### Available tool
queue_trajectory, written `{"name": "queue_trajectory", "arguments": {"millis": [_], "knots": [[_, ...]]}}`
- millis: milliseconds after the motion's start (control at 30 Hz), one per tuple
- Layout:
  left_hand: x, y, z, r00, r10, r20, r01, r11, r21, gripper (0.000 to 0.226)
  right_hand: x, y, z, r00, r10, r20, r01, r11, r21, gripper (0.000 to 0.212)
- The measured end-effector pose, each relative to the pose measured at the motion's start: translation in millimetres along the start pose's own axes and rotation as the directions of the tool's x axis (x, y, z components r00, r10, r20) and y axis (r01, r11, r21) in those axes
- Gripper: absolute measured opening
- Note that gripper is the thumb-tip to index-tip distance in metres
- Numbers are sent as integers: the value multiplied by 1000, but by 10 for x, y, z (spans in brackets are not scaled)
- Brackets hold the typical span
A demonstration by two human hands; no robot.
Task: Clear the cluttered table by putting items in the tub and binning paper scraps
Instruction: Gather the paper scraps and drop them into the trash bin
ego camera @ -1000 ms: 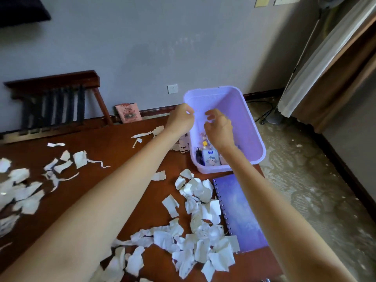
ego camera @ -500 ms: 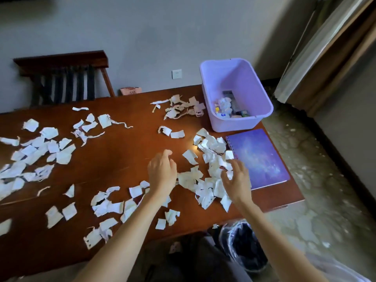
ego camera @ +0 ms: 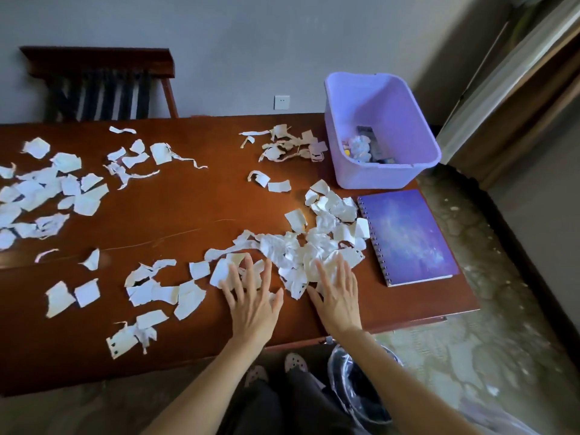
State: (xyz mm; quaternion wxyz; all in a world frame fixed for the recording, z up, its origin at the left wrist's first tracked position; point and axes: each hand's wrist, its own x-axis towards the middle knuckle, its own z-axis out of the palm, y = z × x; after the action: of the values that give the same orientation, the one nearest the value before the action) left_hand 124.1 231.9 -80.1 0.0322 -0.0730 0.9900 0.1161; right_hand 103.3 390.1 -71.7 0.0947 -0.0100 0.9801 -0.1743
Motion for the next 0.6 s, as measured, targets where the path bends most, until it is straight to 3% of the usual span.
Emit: {"name": "queue_trajectory", "arguments": {"millis": [100, 233, 333, 400, 500, 600], "knots": [[284, 47, 26, 1000, -13, -13, 13, 999, -36, 70, 294, -111, 38, 994, -89, -59, 89, 996, 0, 51], [492, 10, 73, 998, -4, -64, 4, 1000, 0, 60, 545, -161, 80, 978, -175, -115, 182, 982, 53, 53], [517, -7, 153, 978, 61, -200, -54, 998, 37, 52, 574, -168, 95, 959, -217, -183, 228, 973, 43, 51], [513, -1, 197, 970, 102, -219, -101, 995, 16, 45, 569, -166, 132, 927, -280, -250, 284, 959, -23, 41], [457, 19, 221, 922, 154, -354, -163, 987, 5, 36, 568, -161, 202, 881, -338, -330, 312, 941, -130, 33], [400, 36, 213, 893, 148, -425, -134, 989, 62, 38, 534, -117, 248, 785, -407, -467, 348, 913, -210, 15]]}}
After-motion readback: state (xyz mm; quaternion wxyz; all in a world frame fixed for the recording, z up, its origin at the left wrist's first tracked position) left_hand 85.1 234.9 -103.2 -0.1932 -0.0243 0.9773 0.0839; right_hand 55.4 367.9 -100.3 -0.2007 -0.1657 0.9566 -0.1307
